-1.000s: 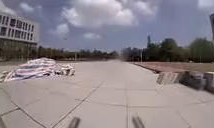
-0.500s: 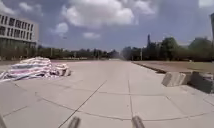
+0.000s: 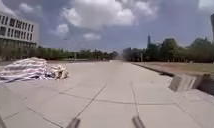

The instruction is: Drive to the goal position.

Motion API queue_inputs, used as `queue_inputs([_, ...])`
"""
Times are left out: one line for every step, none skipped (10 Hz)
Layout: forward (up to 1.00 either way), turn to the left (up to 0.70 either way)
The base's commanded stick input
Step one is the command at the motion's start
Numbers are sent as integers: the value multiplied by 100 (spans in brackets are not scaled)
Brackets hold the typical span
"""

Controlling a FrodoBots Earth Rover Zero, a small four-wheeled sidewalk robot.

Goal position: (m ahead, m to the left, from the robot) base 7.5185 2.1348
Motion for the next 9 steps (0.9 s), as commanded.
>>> queue_inputs([70, 0])
queue_inputs([70, 0])
queue_inputs([70, 0])
queue_inputs([70, 0])
queue_inputs([70, 0])
queue_inputs([70, 0])
queue_inputs([70, 0])
queue_inputs([70, 0])
queue_inputs([70, 0])
